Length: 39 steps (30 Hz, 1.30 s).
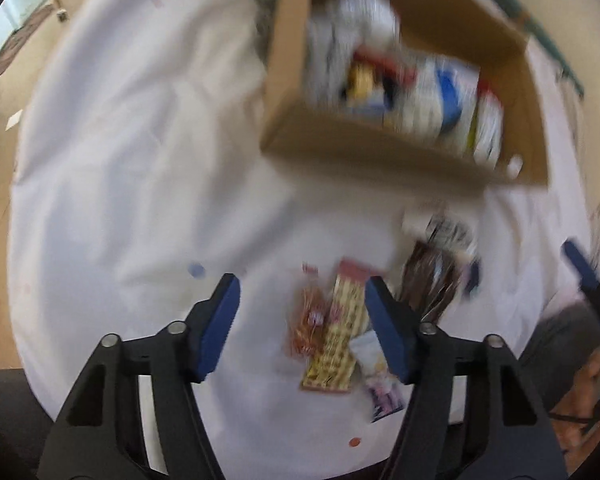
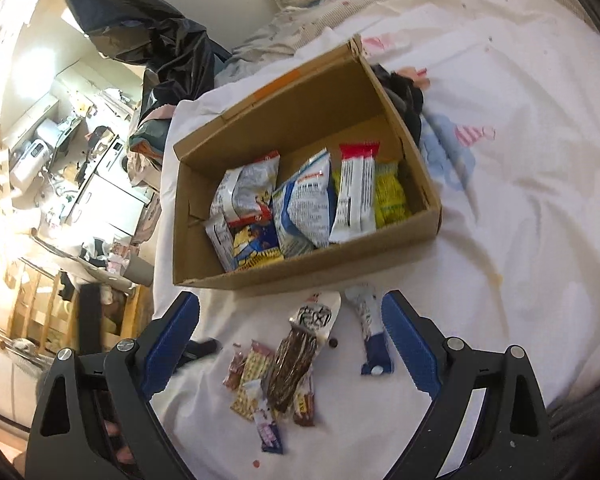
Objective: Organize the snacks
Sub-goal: 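Move both tools back over the remaining snacks beside the box, then grasp a small wrapped cake with the left gripper while the right grasps a white stick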
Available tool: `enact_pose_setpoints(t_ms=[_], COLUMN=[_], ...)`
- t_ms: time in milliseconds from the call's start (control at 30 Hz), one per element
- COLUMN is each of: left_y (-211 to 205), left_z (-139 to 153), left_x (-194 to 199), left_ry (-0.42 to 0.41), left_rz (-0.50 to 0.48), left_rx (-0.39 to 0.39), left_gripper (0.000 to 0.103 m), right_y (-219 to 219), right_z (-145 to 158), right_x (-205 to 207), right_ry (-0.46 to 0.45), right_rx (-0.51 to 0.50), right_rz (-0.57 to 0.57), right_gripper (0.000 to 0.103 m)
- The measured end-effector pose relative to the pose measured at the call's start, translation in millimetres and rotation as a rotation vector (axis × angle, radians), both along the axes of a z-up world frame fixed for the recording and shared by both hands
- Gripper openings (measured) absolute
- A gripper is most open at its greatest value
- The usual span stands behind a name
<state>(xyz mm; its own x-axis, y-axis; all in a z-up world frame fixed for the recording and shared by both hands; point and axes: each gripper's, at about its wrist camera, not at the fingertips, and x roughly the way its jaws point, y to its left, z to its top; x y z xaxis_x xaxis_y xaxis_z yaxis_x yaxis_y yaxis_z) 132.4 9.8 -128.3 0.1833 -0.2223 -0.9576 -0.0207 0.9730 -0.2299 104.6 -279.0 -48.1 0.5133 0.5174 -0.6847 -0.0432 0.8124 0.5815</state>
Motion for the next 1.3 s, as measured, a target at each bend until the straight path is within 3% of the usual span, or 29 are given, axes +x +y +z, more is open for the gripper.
enact_pose_setpoints(t_ms=[100, 233, 433, 500, 567, 600, 633, 767, 1067, 1133, 1233, 1300], left_y=[-12, -22, -24, -25, -23, -21, -19, -14, 1, -1, -3, 0], left_z=[-23, -31, -29, -19, -3, 3, 10, 27, 38, 39, 37, 37], left_x=[-2, -7, -11, -13, -16, -17, -18, -21, -14, -15, -14, -14], left_ry=[0.06, 0.049, 0.054, 0.04, 0.0, -0.018, -0.039, -0.094, -0.112, -0.114, -0.118, -0.12], left_rz=[-0.056, -0.105, -0.118, -0.096, -0.067, -0.054, -0.039, 0.012, 0.017, 0.019, 0.027, 0.032], left_rx=[0.07, 0.173, 0.2, 0.184, 0.165, 0.157, 0.146, 0.127, 0.09, 0.085, 0.076, 0.063], left_gripper=[0.045, 0.026, 0.014, 0.014, 0.014, 0.014, 0.014, 0.014, 0.014, 0.014, 0.014, 0.014], right_y=[1, 1, 1, 3, 9, 14, 21, 40, 70, 72, 71, 67], right_z=[0, 0, -14, -28, -46, -55, -69, -99, -110, -107, -97, -88], right_x=[-1, 0, 7, 13, 16, 18, 20, 26, 43, 43, 37, 32], right_ry=[-0.003, -0.011, 0.049, 0.13, 0.221, 0.265, 0.324, 0.427, 0.382, 0.369, 0.309, 0.282], right_rx=[-0.016, -0.036, -0.004, 0.058, 0.126, 0.135, 0.124, 0.074, 0.023, -0.014, 0.014, 0.049], right_rz=[-0.005, -0.009, 0.001, 0.033, 0.067, 0.082, 0.096, 0.103, 0.121, 0.128, 0.145, 0.139], right_gripper=[0.095, 0.095, 0.095, 0.095, 0.089, 0.08, 0.073, 0.064, 0.058, 0.033, 0.017, 0.014])
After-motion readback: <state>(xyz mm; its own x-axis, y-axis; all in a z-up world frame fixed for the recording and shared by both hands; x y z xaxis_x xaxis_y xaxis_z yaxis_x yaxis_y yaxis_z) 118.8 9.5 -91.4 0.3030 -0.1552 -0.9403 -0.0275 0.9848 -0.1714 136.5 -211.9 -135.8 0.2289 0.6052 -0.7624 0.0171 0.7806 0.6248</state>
